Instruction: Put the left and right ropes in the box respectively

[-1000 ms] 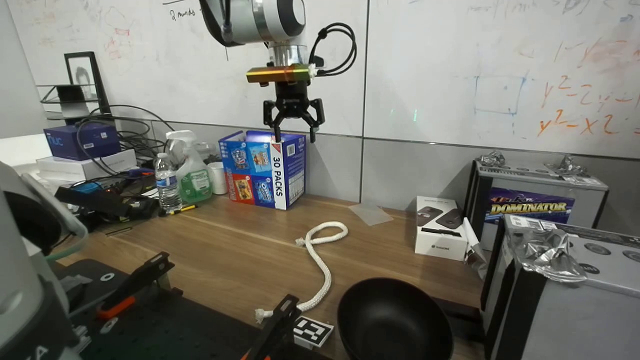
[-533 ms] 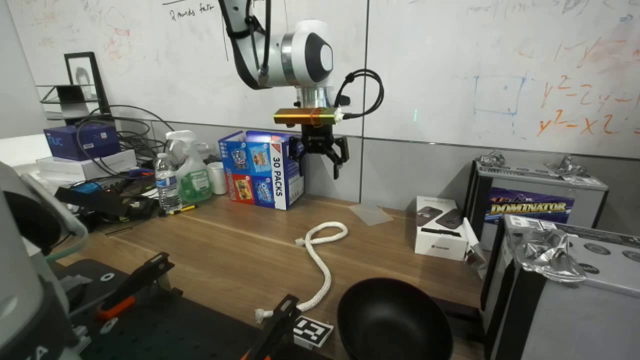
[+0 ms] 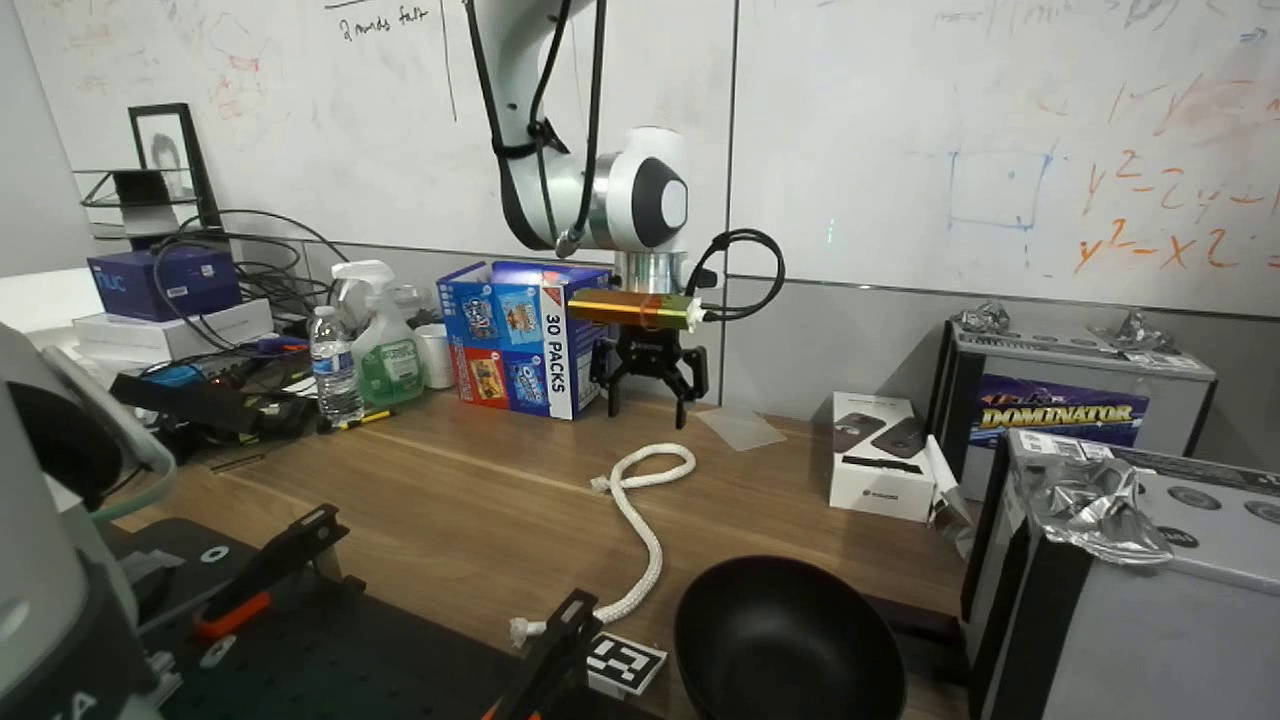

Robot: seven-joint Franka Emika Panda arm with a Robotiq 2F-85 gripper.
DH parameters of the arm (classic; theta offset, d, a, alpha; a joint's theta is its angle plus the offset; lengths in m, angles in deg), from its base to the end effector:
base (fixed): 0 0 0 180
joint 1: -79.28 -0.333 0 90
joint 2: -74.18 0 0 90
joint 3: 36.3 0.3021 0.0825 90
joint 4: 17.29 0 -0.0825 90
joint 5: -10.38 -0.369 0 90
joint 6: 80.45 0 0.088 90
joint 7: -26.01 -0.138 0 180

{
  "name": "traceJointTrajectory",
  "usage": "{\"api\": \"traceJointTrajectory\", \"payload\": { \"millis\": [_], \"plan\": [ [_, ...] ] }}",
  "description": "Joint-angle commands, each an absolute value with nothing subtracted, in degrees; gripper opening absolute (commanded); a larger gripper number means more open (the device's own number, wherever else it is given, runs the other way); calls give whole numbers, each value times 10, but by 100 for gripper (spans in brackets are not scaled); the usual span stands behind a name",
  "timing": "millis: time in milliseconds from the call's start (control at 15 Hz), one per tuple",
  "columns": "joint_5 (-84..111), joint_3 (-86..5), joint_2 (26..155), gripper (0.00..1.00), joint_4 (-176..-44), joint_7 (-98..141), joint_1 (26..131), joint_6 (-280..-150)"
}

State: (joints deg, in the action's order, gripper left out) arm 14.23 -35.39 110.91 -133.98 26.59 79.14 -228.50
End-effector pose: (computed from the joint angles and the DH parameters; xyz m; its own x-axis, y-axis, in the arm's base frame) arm 0.5603 0.0109 0.0871 0.9921 0.0830 -0.0940 0.0852 -0.9962 0.0196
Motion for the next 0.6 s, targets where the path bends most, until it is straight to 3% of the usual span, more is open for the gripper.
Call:
{"api": "traceJointTrajectory", "payload": {
  "millis": [0, 533],
  "plan": [
    [123, -340, 1146, 100, -1319, 290, 803, -2299],
    [92, -312, 1207, 100, -1289, 306, 818, -2329]
  ]
}}
